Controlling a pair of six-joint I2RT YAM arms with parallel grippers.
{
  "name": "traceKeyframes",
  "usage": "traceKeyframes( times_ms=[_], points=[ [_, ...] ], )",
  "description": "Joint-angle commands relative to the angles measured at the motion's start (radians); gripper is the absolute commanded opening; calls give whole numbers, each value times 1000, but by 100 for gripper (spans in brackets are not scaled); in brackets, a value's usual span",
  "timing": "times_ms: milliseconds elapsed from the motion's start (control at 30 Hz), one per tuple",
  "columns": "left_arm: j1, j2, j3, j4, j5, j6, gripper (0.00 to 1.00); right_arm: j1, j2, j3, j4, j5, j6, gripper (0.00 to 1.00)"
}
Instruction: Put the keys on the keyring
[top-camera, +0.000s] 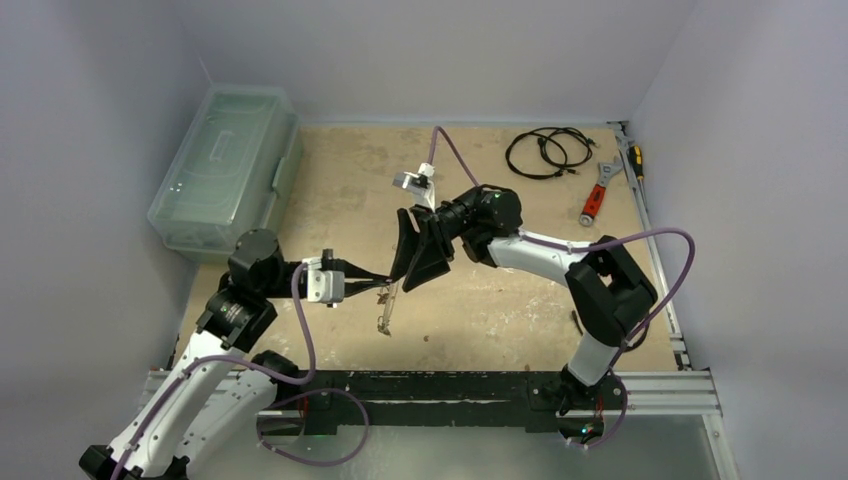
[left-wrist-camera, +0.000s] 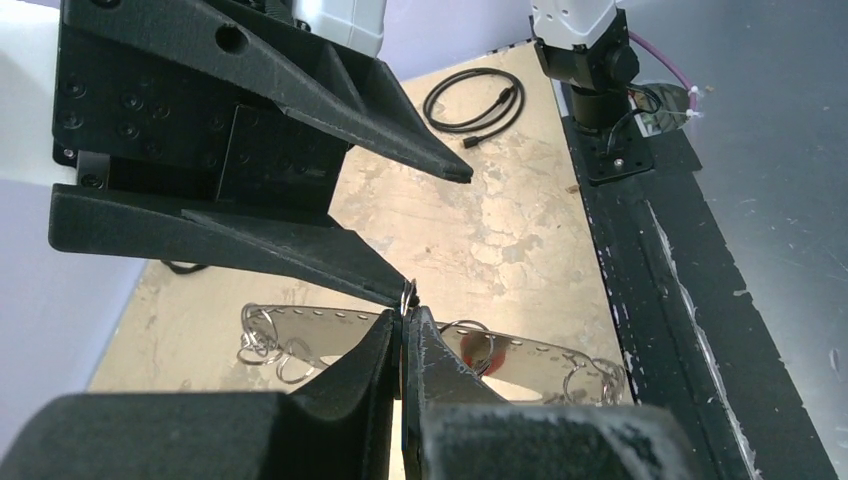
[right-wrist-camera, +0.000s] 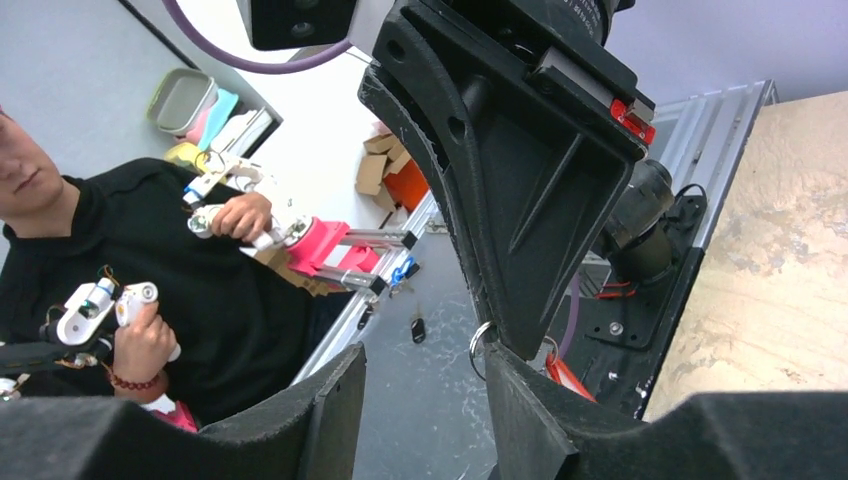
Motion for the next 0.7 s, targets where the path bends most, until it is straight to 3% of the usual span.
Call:
traceKeyframes(
  times_ms=[0,400,467,533,567,633,667],
  points=[
    [-5,-32,7,94,21,-20,0,-30,-28,49,344,5,60,53],
    [-6,-50,20,122,27,-61,0,-143,-32,118,334,54,77,54],
    [-6,-52,21,139,22,-77,0,-171,-39,140,252,101,35,53],
    [-6,-54,26,145,9,-84,0,-198,-88,135,28,181,-134,52],
    [-6,-54,30,143,-7,-85,0,-212,-139,129,-206,244,-322,52],
    [-6,-54,41,132,-34,-79,0,-206,-263,211,-926,522,-878,56],
    [-6,-55,46,123,-40,-73,0,-177,-311,264,-1203,679,-1112,59]
  ],
)
